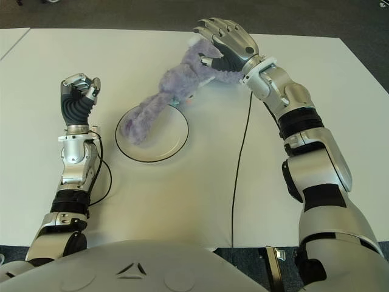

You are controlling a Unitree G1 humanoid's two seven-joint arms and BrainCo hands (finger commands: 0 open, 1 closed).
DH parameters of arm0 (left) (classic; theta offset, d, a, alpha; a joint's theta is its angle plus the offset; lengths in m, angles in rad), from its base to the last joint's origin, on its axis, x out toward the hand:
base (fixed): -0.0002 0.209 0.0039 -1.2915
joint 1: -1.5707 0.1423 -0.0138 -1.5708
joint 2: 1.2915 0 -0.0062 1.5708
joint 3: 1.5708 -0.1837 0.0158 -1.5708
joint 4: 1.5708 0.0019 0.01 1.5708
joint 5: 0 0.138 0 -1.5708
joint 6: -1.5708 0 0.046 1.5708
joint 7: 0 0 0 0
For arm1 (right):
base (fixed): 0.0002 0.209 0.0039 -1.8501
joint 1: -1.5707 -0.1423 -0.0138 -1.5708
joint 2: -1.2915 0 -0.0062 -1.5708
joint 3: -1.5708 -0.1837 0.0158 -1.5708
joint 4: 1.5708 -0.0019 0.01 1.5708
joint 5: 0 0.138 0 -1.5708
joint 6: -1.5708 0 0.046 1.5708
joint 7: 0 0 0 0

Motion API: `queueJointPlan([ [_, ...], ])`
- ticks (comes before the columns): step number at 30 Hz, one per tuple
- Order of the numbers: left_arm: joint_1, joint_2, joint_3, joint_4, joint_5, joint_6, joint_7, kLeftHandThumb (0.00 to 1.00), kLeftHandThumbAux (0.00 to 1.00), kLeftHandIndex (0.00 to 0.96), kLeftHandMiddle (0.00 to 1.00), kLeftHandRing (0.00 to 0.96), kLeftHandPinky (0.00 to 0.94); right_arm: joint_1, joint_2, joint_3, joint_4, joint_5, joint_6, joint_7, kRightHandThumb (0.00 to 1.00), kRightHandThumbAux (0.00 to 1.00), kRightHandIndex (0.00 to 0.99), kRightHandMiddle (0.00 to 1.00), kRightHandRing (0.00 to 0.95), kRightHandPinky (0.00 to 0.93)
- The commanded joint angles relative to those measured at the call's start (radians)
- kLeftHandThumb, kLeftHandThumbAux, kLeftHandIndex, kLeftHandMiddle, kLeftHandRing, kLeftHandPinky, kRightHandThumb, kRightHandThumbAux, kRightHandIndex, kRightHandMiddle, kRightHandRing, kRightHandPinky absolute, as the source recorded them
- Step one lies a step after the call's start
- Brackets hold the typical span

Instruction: Put the doll into the plate.

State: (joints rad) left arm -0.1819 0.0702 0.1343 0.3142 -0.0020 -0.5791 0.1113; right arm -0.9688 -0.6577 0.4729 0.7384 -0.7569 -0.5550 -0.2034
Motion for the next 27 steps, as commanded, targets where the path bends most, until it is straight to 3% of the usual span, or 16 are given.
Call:
queueJointPlan([
  [1,0.171,-0.051,-0.018,0.14,-0.006,0.003,-0.019,0.715,0.705,0.444,0.864,0.881,0.872,0.032,-0.011,-0.01,-0.015,0.004,-0.023,0.042,0.552,0.194,0.0,0.0,0.0,0.0],
  [7,0.169,-0.049,-0.019,0.142,-0.005,0.002,-0.021,0.715,0.705,0.444,0.865,0.881,0.872,0.031,-0.016,-0.016,-0.013,0.012,-0.045,0.082,0.557,0.185,0.0,0.0,0.0,0.0],
  [27,0.17,-0.051,-0.022,0.142,0.005,0.001,-0.013,0.714,0.706,0.444,0.865,0.879,0.869,-0.009,-0.001,0.006,0.017,0.037,-0.112,0.345,0.574,0.153,0.0,0.0,0.0,0.0],
])
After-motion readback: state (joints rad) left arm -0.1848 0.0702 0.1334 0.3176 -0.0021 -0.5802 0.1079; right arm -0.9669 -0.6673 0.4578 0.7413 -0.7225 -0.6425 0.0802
